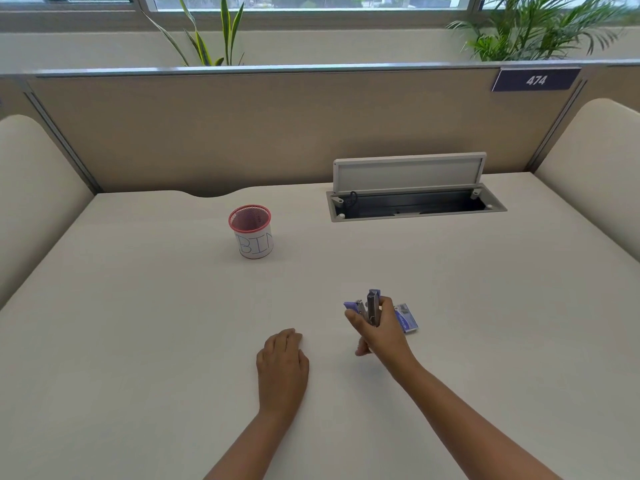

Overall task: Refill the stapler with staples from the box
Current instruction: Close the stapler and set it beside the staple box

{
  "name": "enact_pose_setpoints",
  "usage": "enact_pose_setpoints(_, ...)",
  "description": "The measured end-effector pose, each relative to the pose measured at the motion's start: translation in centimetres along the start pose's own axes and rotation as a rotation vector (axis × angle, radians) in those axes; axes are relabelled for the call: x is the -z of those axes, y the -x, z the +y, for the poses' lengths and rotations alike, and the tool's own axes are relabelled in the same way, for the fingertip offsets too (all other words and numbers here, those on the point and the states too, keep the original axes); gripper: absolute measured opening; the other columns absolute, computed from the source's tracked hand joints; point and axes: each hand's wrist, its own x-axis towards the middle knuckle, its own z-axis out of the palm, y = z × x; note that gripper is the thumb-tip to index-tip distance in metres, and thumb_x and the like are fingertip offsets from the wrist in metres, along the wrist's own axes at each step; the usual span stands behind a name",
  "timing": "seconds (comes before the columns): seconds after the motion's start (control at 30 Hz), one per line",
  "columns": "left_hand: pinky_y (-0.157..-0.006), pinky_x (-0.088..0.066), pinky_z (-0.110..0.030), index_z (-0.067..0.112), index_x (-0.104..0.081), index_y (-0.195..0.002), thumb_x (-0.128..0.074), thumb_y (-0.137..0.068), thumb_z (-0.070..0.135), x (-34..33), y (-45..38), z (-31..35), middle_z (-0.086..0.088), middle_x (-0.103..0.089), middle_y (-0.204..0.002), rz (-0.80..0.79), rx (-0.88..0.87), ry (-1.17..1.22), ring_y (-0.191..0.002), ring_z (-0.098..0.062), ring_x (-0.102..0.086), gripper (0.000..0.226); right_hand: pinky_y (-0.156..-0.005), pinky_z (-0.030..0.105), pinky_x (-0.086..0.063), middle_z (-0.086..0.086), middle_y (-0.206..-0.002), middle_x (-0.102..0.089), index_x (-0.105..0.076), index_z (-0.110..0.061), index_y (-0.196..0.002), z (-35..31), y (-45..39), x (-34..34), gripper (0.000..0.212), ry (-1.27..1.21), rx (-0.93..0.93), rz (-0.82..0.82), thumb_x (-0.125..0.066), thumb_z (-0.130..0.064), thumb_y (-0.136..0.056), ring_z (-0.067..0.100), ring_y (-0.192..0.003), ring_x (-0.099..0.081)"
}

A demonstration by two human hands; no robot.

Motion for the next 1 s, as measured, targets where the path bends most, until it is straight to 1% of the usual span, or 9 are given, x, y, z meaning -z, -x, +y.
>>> enact_pose_setpoints(0.13, -0.087, -0.046, -0.042, 0.008, -0.064, -0.109, -0.060, -0.079, 0.005, -0.01, 0.05, 0.00, -0.008, -0.064, -0.119, 0.006, -0.015, 0.007, -0.111, -0.030, -0.056, 0.031, -0.050, 0.031, -0.056, -0.016, -0.063, -0.056, -0.043, -0.031, -0.095, -0.07, 0.07, -0.01, 0.039, 0.060, 0.073, 0.046, -0.069, -0.048, -0.073, 0.010, -0.046, -0.052)
enact_pose_setpoints(0.23, -0.085, -0.047, -0.043, 0.008, -0.065, -0.107, -0.061, -0.078, 0.004, 0.05, 0.03, 0.01, -0.008, -0.065, -0.116, 0.013, -0.019, 0.001, -0.109, -0.030, -0.058, 0.030, -0.053, 0.038, -0.053, -0.002, -0.067, -0.057, -0.045, -0.031, -0.091, -0.13, 0.24, -0.02, 0.032, 0.168, 0.111, 0.035, -0.056, -0.058, -0.076, 0.014, -0.042, -0.059)
enact_pose_setpoints(0.3, -0.084, -0.047, -0.042, 0.008, -0.065, -0.107, -0.062, -0.077, 0.004, 0.09, 0.06, 0.06, -0.009, -0.065, -0.116, 0.019, -0.021, 0.000, -0.108, -0.030, -0.058, 0.030, -0.053, 0.041, -0.052, 0.008, -0.069, -0.060, -0.045, -0.030, -0.087, -0.05, 0.31, -0.04, 0.025, 0.246, 0.121, 0.027, -0.050, -0.054, -0.083, 0.016, -0.045, -0.064)
enact_pose_setpoints(0.37, -0.086, -0.046, -0.042, 0.008, -0.065, -0.109, -0.061, -0.079, 0.004, 0.17, 0.12, 0.14, -0.008, -0.064, -0.118, 0.019, -0.015, 0.003, -0.111, -0.030, -0.057, 0.031, -0.054, 0.042, -0.051, 0.011, -0.072, -0.061, -0.042, -0.027, -0.085, 0.12, 0.34, -0.06, 0.025, 0.334, 0.122, 0.039, -0.046, -0.052, -0.086, 0.014, -0.046, -0.065)
enact_pose_setpoints(0.5, -0.088, -0.045, -0.042, 0.009, -0.064, -0.111, -0.059, -0.081, 0.006, 0.31, 0.18, 0.14, -0.007, -0.063, -0.120, 0.017, -0.015, 0.003, -0.113, -0.028, -0.055, 0.031, -0.049, 0.034, -0.048, 0.005, -0.067, -0.057, -0.035, -0.027, -0.080, 0.38, 0.33, -0.01, 0.024, 0.440, 0.125, 0.084, -0.043, -0.048, -0.088, 0.011, -0.042, -0.060)
enact_pose_setpoints(0.57, -0.086, -0.046, -0.042, 0.008, -0.065, -0.109, -0.061, -0.079, 0.005, 0.32, 0.15, 0.08, -0.008, -0.064, -0.118, 0.023, -0.022, 0.006, -0.110, -0.029, -0.057, 0.030, -0.043, 0.031, -0.045, 0.004, -0.063, -0.053, -0.034, -0.025, -0.080, 0.39, 0.27, 0.11, 0.021, 0.459, 0.122, 0.105, -0.042, -0.043, -0.089, 0.016, -0.042, -0.056)
enact_pose_setpoints(0.67, -0.080, -0.050, -0.043, 0.007, -0.068, -0.102, -0.068, -0.072, 0.001, 0.21, 0.18, 0.08, -0.009, -0.068, -0.110, 0.048, -0.045, 0.002, -0.102, -0.031, -0.062, 0.030, -0.041, 0.035, -0.046, 0.005, -0.063, -0.051, -0.035, -0.020, -0.082, 0.29, 0.10, 0.38, 0.020, 0.444, 0.097, 0.117, -0.043, -0.037, -0.089, 0.022, -0.048, -0.054)
enact_pose_setpoints(0.8, -0.072, -0.052, -0.041, 0.008, -0.070, -0.095, -0.074, -0.063, -0.002, 0.14, 0.14, 0.02, -0.008, -0.071, -0.101, 0.099, -0.086, -0.015, -0.093, -0.031, -0.066, 0.033, -0.043, 0.040, -0.049, 0.005, -0.066, -0.049, -0.035, -0.019, -0.082, 0.37, -0.18, 0.70, 0.021, 0.433, 0.085, 0.106, -0.044, -0.035, -0.090, 0.023, -0.052, -0.053)
enact_pose_setpoints(1.0, -0.075, -0.051, -0.042, 0.009, -0.069, -0.097, -0.072, -0.066, 0.000, 0.08, 0.22, 0.03, -0.007, -0.070, -0.103, 0.086, -0.067, -0.015, -0.095, -0.031, -0.065, 0.032, -0.041, 0.033, -0.046, 0.001, -0.062, -0.047, -0.035, -0.023, -0.078, 0.86, -0.20, 0.58, 0.020, 0.389, 0.112, 0.148, -0.045, -0.038, -0.088, 0.019, -0.047, -0.051)
